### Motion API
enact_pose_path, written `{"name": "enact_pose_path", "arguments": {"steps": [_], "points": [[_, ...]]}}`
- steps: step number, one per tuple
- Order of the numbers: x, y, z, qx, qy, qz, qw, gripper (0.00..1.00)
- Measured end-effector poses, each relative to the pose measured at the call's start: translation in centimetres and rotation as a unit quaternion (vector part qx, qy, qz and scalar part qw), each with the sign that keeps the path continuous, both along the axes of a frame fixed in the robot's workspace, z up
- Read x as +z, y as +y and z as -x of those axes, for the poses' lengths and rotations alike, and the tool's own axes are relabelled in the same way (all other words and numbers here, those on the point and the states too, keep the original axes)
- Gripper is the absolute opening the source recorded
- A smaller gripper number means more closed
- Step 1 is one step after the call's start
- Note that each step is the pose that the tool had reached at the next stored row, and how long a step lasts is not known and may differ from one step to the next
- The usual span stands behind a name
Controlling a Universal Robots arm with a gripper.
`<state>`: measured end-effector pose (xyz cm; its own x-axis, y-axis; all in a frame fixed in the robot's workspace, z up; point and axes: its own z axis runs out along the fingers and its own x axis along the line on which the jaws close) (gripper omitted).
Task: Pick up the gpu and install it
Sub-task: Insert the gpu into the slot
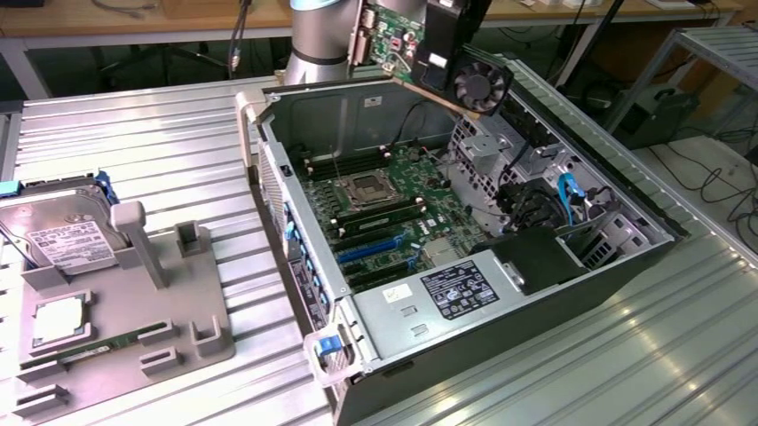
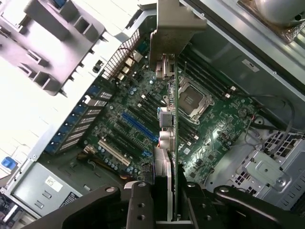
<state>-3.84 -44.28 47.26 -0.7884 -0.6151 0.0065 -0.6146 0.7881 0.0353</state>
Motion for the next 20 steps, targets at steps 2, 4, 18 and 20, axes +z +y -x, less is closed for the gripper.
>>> {"name": "enact_pose_path", "arguments": {"steps": [2, 4, 18, 20], "points": [[0.0, 0.0, 0.0, 0.009, 0.0, 0.0, 1.0, 0.28], [0.0, 0.0, 0.0, 0.019, 0.0, 0.0, 0.9998, 0.28], [0.0, 0.0, 0.0, 0.073, 0.0, 0.0, 0.9973, 0.28], [0.0, 0.0, 0.0, 0.08, 0.0, 0.0, 0.9968, 0.28]]}}
